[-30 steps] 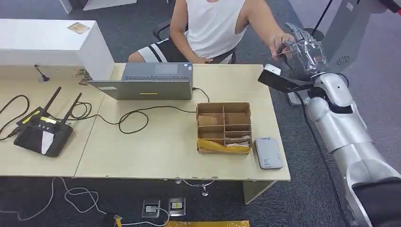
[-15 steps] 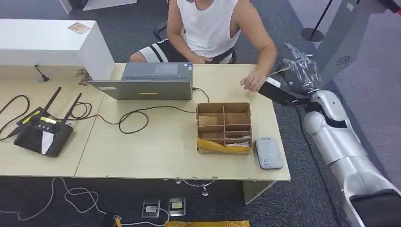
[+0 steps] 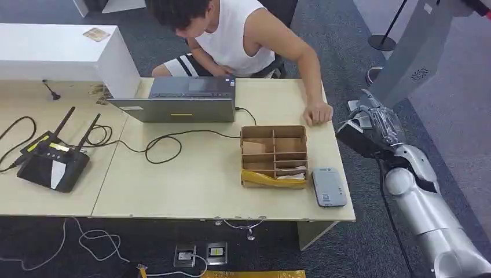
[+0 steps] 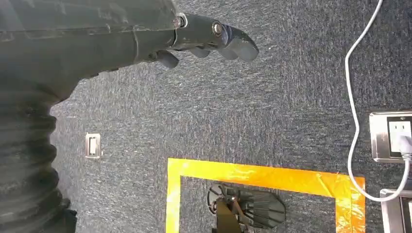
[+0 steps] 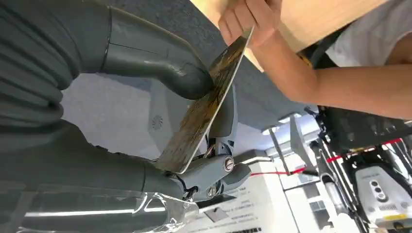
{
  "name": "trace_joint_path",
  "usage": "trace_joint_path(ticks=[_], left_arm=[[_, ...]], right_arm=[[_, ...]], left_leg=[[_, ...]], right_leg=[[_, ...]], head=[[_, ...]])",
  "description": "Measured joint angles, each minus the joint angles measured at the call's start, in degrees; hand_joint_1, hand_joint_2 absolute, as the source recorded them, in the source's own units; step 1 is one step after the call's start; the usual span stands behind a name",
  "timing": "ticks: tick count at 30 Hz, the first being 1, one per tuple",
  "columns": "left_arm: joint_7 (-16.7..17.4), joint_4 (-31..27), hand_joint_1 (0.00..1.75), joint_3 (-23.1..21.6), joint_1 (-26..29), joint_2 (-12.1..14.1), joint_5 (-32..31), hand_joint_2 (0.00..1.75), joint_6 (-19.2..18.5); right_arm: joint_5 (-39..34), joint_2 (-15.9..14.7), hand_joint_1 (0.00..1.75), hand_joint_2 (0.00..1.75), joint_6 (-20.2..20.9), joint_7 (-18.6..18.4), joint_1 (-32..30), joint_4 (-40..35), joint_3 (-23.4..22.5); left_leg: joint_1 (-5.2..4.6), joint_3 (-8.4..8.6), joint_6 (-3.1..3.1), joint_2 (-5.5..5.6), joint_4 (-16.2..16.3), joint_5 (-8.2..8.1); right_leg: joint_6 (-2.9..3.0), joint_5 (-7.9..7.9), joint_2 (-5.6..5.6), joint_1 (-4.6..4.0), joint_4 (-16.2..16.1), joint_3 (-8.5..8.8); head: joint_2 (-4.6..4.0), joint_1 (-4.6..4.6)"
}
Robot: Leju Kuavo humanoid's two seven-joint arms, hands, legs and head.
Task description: Pass the card to the sensor for recognition and then transmit it.
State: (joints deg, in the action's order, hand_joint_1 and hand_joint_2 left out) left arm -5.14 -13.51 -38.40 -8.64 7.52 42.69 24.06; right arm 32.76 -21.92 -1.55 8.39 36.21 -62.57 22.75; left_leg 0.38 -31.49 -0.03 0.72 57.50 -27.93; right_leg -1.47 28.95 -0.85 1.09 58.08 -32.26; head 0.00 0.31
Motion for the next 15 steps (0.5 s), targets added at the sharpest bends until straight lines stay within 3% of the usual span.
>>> trace_joint_path(ticks=[15], left_arm=[[0.9, 0.1, 0.00, 0.0, 0.0, 0.0, 0.3, 1.75, -0.1]], right_arm=[[3.0, -2.1, 1.75, 1.75, 7.2, -0.6, -9.5, -3.8, -2.5]], left_leg=[[0.00, 0.01, 0.00, -0.01, 0.0, 0.00]], right_leg=[[0.00, 0.00, 0.01, 0.00, 0.0, 0.01]], head=[[0.00, 0.02]])
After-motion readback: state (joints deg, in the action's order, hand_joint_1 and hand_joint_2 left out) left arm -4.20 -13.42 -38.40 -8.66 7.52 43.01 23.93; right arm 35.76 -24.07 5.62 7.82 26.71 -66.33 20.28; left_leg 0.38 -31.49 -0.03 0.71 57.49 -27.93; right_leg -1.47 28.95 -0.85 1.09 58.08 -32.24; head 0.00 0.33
